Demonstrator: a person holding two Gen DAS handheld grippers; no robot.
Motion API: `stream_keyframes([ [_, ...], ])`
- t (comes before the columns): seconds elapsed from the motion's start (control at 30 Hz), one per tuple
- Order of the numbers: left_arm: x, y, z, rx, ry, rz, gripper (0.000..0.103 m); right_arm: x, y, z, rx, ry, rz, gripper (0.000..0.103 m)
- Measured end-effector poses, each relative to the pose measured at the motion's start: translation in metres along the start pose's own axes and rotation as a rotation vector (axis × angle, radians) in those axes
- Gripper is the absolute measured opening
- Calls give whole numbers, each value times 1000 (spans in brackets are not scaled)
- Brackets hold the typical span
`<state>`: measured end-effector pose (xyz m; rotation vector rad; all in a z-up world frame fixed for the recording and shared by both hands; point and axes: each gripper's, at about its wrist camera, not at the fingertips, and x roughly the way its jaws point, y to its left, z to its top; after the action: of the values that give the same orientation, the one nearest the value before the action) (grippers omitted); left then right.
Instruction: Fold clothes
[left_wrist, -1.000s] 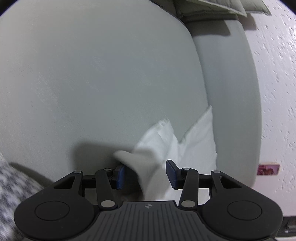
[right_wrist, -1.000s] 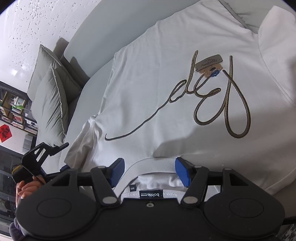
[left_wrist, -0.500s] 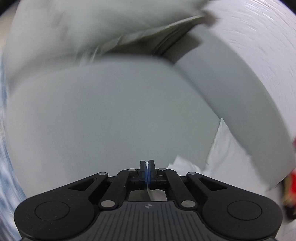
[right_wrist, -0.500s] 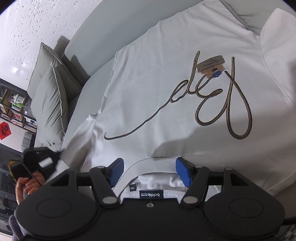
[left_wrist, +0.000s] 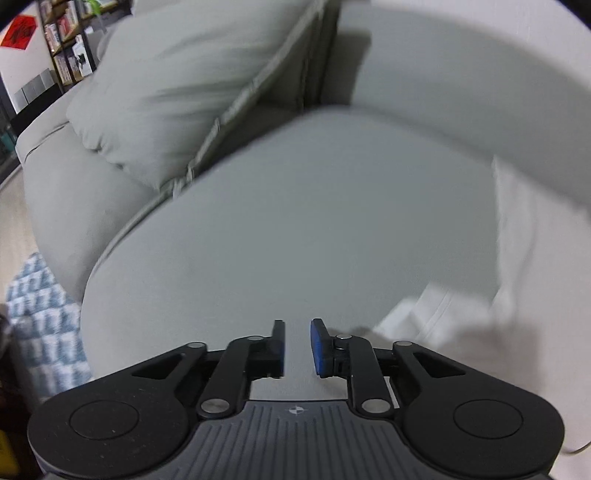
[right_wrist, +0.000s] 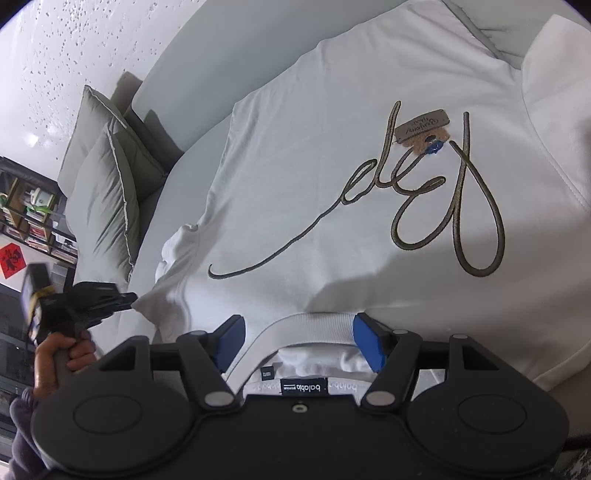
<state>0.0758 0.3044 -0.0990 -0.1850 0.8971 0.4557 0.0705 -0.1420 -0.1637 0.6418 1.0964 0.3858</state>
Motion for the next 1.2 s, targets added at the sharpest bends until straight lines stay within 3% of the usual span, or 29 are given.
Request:
stream_keyframes([
  [0.07,-7,2,10,-7,-49,-91,33,1,1,1,-8,5,-1,64],
  [0.13,-5,-1,23,2,-59,-186,41,1,3,1,-16,11,-2,66],
  [0.23,27,-19,38,33,63,-238,45,3,4,3,-8,19,0,69],
  [0.33,67,-48,40,68,169,-240,45,3,4,6,-1,26,3,70],
  [0.47,106,-56,45,64,246,-259,40,4,2,7,8,30,11,70],
  [0.5,108,-57,45,68,241,-270,40,4,2,7,9,32,12,70],
  [0.67,109,-74,36,153,261,-357,20,6,4,6,-3,32,5,71],
  [0.77,94,-94,22,279,207,-293,5,6,7,5,-21,30,-4,72],
  [0.8,88,-99,19,310,167,-259,4,6,8,5,-25,31,-7,72],
  [0.83,77,-102,16,344,93,-219,4,6,8,5,-31,31,-9,72],
  [0.9,43,-105,5,415,-155,-140,4,6,9,4,-39,31,-12,72],
  [0.97,26,-105,-1,428,-272,-97,5,6,10,4,-43,30,-12,72],
  [1.07,46,-102,2,471,-209,76,11,6,10,4,-43,30,-13,74],
  [1.2,54,-67,10,355,-78,106,20,6,12,3,-45,29,-15,75],
])
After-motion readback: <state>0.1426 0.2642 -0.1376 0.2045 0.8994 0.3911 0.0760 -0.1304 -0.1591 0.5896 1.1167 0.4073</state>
